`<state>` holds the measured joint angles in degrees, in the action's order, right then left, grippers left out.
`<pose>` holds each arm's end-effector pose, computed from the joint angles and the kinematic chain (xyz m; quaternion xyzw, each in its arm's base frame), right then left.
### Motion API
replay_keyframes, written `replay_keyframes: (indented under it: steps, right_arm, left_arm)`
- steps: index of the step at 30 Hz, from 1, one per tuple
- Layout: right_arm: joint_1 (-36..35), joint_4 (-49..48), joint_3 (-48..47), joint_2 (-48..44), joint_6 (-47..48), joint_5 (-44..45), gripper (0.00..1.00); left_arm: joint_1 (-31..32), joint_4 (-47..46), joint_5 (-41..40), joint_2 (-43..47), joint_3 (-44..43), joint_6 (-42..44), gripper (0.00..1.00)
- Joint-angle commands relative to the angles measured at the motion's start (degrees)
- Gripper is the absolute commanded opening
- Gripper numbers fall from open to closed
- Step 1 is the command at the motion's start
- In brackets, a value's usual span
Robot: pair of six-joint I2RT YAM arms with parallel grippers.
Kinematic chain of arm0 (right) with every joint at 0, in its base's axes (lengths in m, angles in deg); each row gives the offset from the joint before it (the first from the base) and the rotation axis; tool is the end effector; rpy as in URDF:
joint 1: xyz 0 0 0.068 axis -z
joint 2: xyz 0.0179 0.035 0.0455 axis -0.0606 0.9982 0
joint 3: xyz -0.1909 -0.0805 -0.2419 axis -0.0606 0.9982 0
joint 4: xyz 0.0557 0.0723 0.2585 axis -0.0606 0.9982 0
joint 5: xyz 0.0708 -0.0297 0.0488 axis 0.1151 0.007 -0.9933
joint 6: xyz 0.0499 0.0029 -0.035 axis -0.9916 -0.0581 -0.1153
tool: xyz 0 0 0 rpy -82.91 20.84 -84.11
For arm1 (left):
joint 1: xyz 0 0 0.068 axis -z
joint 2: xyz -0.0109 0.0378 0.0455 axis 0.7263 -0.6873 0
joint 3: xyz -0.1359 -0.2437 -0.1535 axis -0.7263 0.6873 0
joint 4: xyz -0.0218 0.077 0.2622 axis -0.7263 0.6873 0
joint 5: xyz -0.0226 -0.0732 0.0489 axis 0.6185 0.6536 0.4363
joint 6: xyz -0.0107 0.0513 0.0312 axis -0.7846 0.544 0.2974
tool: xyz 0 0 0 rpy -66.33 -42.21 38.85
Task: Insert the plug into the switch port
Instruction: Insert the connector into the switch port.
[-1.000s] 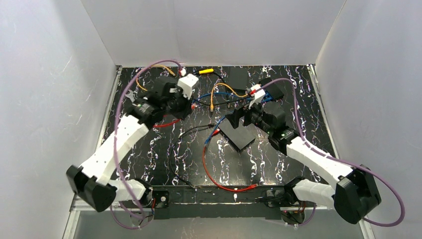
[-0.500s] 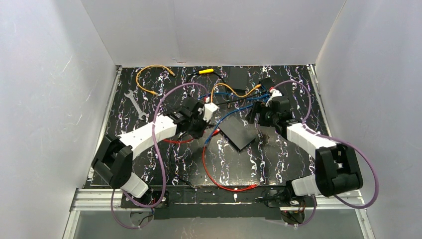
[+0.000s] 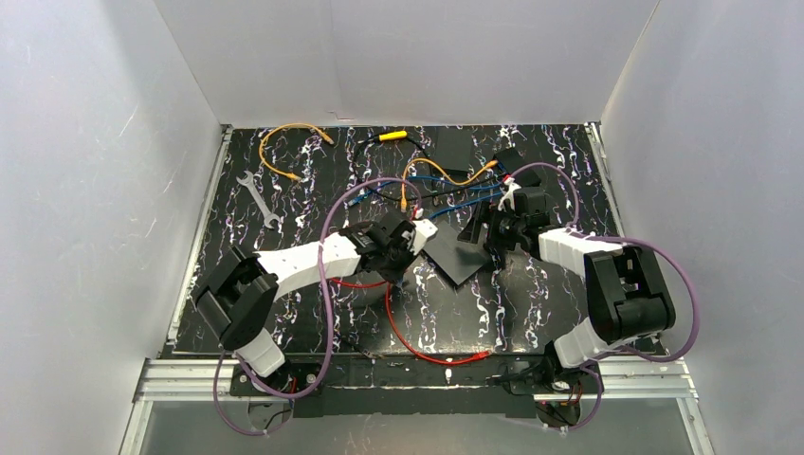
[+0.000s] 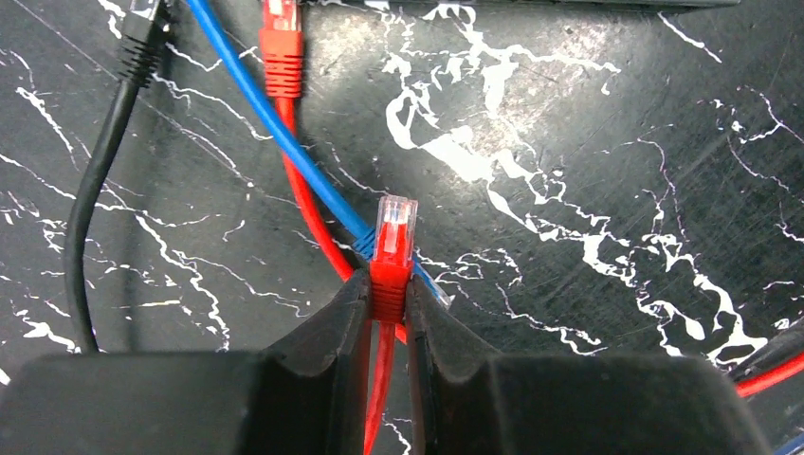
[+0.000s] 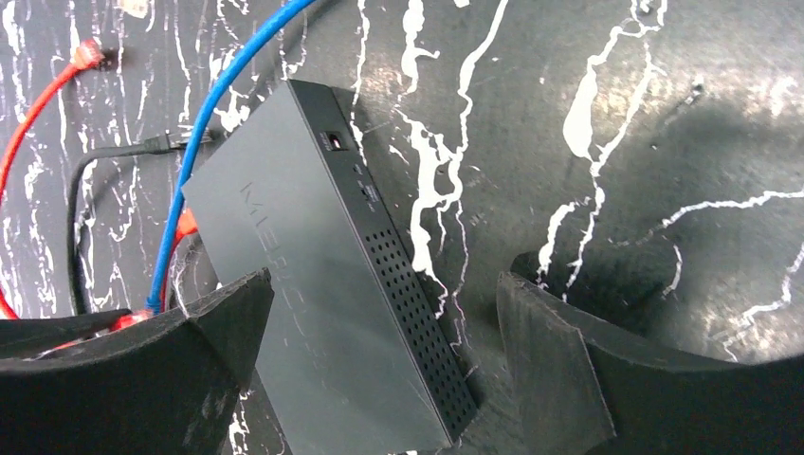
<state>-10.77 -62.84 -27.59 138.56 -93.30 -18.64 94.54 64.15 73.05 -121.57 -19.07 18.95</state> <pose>0.3010 0.0912 0.1979 0.0128 0.9022 0.2722 0.3343 0.2353 -0.2637 0.2349 0.3996 0.8529 -0.1503 0.3006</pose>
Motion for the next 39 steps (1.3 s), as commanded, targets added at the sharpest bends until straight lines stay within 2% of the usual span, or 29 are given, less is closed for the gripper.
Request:
replay_keyframes:
  steps: [1,11,20,31,39]
  right_arm:
    - [0.2,-7.2,0.3,1.6,-0.2,-3.9,0.96]
    - [0.2,-10.9,0.3,5.0,1.3,-4.2,0.94]
    - [0.1,-13.1,0.1,7.5,0.9,-7.3,0.91]
    - [0.1,-14.2,-0.1,9.6,1.1,-10.5,0.89]
    - [0.1,-15.2,-0.4,11.1,0.6,-13.3,0.87]
  left_arm:
    - [2.8,2.6,-7.5,-1.0,-4.2,-3.3,0.0]
    - [4.3,6.4,-10.5,-1.2,-10.3,-3.8,0.0]
    - [4.5,7.4,-9.1,-9.2,-15.2,-4.8,0.0]
    - [5.0,3.6,-9.5,-14.9,-15.0,-5.5,0.0]
    - [4.9,0.5,-13.4,-16.0,-14.3,-6.6,0.0]
